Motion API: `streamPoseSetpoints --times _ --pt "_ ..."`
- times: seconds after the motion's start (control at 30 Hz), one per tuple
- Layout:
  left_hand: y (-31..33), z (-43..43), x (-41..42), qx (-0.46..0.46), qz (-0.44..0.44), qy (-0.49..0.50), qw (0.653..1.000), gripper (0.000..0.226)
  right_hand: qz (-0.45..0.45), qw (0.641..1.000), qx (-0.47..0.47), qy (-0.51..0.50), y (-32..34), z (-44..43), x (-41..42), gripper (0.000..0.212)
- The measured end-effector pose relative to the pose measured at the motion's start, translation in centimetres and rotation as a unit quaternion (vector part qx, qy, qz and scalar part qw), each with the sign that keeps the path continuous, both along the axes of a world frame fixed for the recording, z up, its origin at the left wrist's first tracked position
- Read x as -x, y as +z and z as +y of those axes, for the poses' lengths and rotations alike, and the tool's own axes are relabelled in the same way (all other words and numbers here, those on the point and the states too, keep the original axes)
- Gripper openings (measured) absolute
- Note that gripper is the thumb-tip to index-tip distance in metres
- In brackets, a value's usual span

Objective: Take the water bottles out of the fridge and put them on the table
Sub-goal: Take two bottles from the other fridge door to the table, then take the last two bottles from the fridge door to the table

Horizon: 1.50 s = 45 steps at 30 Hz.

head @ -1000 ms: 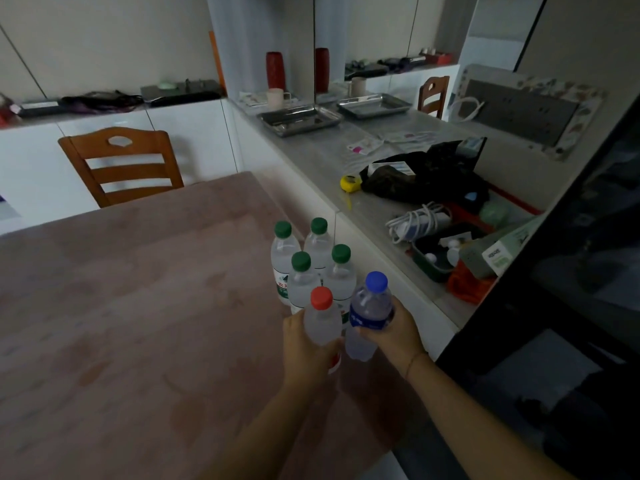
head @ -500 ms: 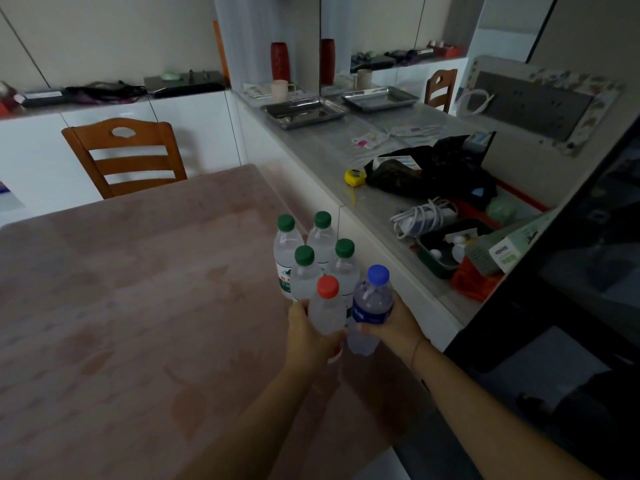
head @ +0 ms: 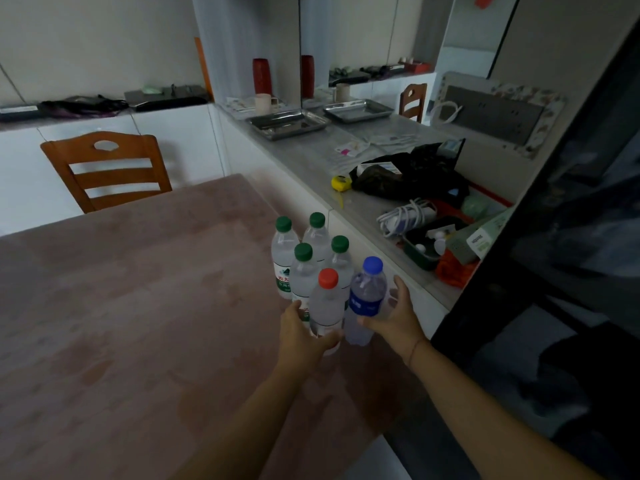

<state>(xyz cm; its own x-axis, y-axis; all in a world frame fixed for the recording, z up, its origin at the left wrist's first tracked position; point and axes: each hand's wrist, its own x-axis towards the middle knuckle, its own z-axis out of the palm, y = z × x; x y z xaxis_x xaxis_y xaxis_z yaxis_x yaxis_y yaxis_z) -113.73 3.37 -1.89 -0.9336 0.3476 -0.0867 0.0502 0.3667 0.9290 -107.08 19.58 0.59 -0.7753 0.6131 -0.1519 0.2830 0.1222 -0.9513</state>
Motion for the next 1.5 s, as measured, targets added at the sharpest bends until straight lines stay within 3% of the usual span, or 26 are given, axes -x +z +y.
streamPoseSetpoints --times 0.27,0.4,0.53,0.77,1.5 --pt "2.8 -4.4 -1.6 -0.102 0.102 -0.068 0.987 0.069 0.06 0.993 -0.057 -0.09 2.7 -5.0 -5.4 0.106" --pt "4.7 -8.1 -3.4 -0.139 0.119 -0.16 0.97 0.055 0.093 0.987 -0.056 -0.12 3.9 -10.0 -9.3 0.107" --pt "5.4 -12.7 -6.3 -0.112 0.109 -0.213 0.964 0.083 0.108 0.982 -0.04 -0.149 5.0 -15.4 -13.3 0.105" --pt "7.5 -19.2 -10.7 -0.068 0.093 -0.24 0.964 0.103 0.111 0.979 -0.028 -0.169 6.9 -23.4 -19.9 0.1" --pt "9.3 -42.2 -33.9 -0.054 0.029 -0.198 0.978 0.091 0.114 0.986 -0.046 -0.114 8.0 -45.3 -38.9 0.093"
